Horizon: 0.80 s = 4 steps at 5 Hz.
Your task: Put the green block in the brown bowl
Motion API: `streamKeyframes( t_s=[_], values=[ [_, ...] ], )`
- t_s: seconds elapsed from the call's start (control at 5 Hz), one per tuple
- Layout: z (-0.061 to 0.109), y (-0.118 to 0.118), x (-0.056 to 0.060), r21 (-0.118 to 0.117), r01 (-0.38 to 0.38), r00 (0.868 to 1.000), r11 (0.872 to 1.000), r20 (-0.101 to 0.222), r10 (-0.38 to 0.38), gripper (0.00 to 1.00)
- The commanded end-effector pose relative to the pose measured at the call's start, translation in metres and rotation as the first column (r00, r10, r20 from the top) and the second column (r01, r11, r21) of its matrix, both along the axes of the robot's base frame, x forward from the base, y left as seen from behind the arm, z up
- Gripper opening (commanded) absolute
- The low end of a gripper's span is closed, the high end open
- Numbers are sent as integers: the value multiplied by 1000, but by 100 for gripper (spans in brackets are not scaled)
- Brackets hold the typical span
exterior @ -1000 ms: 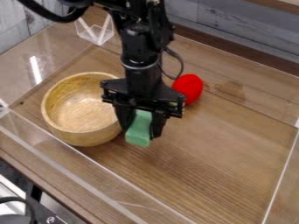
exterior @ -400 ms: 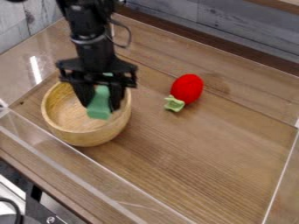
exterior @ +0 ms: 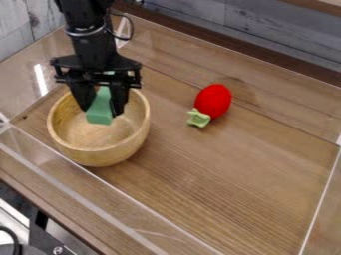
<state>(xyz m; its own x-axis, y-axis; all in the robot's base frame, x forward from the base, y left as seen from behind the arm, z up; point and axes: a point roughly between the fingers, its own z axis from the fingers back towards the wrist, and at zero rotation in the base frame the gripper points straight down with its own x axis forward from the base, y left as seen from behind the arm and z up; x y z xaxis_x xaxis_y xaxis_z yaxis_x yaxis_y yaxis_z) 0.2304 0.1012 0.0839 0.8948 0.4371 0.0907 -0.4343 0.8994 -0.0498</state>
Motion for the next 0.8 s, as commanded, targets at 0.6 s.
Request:
streamKeyframes(
  t_s=[0.6],
  values=[
    [-24,11,-5,13,-259,966,966,-1,259,0]
  ],
)
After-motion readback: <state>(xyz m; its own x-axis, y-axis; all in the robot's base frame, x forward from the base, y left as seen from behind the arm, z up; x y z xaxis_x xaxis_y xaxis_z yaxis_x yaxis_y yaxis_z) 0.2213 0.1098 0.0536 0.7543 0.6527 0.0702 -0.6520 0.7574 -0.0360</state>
